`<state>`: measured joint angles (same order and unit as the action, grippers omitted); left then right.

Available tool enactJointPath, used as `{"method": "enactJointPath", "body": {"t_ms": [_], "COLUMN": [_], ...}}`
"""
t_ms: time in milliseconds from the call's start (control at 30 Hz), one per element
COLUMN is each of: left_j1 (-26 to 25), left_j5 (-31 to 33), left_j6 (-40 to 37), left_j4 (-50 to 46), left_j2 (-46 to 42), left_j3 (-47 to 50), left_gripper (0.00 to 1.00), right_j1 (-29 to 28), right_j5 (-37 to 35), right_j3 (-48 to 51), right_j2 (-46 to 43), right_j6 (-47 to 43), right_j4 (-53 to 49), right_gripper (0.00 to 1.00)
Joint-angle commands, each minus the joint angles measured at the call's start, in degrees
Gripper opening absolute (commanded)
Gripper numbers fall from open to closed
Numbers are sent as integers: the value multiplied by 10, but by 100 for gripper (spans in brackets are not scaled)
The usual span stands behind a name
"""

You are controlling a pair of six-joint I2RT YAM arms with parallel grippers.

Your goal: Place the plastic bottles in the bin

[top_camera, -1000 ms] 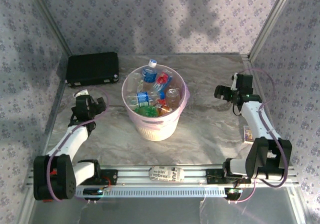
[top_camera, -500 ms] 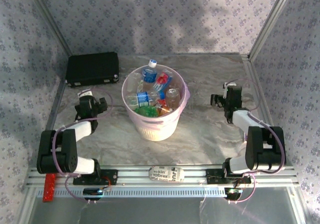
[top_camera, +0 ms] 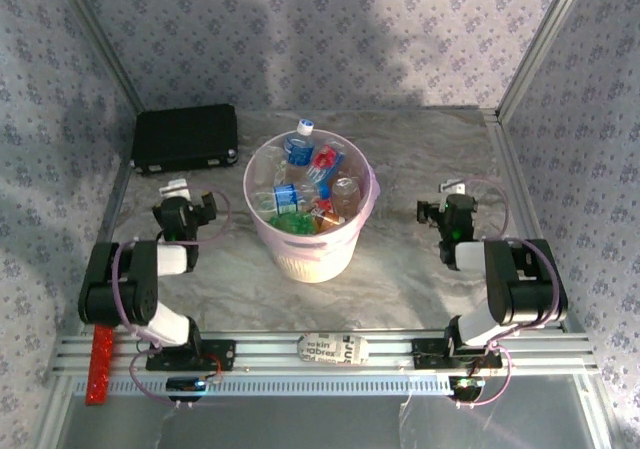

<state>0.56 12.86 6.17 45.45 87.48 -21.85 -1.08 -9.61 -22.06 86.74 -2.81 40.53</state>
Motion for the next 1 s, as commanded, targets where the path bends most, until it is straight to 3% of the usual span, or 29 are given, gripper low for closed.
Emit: {"method": "enactJointPath", "body": {"t_ms": [0, 67, 133, 967], "left_j1": [-9, -11, -11, -11], "left_j5": [-4, 2, 2, 2], "left_j6": [-29, -24, -27, -26], "left_j4": [73, 27, 63, 43], "left_j2": [15, 1, 12, 6], "left_j3": [3, -6, 1, -3], "left_gripper": [100, 100, 100, 100], "right_j1": [10, 20, 20, 20], "right_j5": [11, 28, 29, 33], "right_j3": [3, -4, -4, -5], "right_j2": [8, 2, 2, 5], "right_j6": [12, 20, 19, 18], "right_j4": [77, 53, 51, 53], "right_gripper": [99, 99, 99, 99]}}
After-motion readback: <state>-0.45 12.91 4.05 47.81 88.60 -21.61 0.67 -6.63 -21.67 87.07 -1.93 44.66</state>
